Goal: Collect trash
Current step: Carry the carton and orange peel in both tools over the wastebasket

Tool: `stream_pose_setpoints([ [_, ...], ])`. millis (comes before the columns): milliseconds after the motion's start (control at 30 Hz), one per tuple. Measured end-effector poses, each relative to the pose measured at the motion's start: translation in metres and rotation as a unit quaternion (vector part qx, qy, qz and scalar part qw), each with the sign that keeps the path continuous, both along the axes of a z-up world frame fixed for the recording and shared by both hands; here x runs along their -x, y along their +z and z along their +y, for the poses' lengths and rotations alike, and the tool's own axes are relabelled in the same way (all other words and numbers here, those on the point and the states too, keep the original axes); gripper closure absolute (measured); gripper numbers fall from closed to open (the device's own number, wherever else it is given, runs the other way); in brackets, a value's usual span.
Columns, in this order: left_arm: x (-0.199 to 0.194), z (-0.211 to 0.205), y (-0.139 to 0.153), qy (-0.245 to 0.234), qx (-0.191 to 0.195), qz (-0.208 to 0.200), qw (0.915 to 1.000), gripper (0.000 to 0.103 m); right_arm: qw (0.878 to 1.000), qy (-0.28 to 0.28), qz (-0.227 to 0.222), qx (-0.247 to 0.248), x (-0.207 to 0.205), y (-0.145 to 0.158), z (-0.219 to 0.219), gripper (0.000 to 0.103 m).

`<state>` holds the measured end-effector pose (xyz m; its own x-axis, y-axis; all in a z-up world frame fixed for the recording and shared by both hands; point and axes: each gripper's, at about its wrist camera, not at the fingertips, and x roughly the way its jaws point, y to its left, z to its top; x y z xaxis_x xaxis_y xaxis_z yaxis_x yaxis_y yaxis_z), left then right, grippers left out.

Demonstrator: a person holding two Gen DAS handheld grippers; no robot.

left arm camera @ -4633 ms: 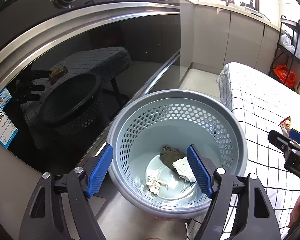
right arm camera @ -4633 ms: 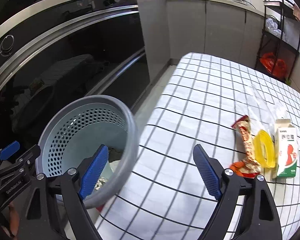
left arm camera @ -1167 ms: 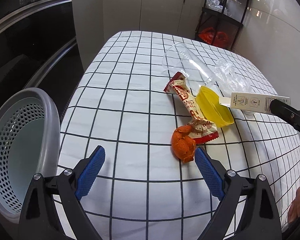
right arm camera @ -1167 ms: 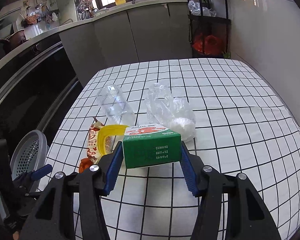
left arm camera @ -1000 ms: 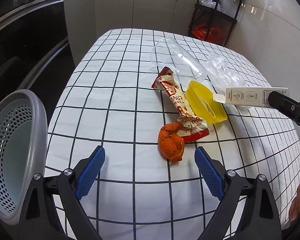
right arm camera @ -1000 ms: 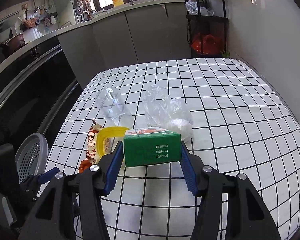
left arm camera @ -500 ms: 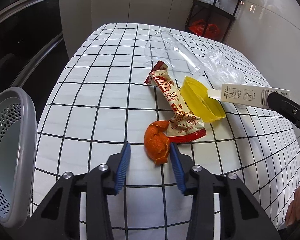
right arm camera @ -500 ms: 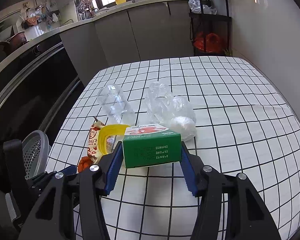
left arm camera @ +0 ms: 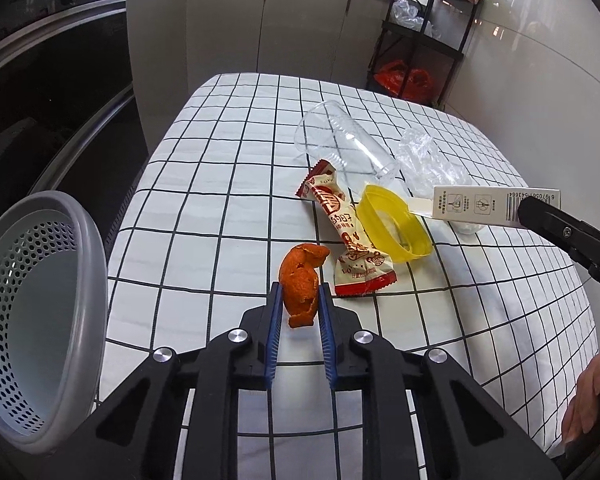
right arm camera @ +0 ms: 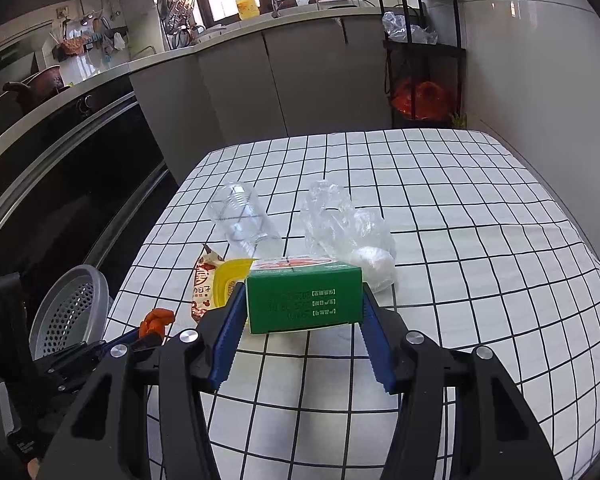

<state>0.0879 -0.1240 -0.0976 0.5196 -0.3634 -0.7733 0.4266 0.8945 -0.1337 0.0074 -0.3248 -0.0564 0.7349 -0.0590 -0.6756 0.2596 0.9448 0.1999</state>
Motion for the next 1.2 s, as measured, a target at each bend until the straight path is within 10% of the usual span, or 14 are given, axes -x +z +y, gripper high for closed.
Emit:
stream_pose_setpoints([
  [667,0.02,0.098,0.048,0.087,-0.021,-0.051,0.9946,0.085,0.996,0.069,-0.046,-0.02,-0.016,0.037,0.087,0.05],
  [1200,0.017,0.219,0.059,0.201,-0.076,-0.078,0.9734,0.085,0.985,0.16,-0.046,-0.044,-0.052,0.034,0.211,0.05],
])
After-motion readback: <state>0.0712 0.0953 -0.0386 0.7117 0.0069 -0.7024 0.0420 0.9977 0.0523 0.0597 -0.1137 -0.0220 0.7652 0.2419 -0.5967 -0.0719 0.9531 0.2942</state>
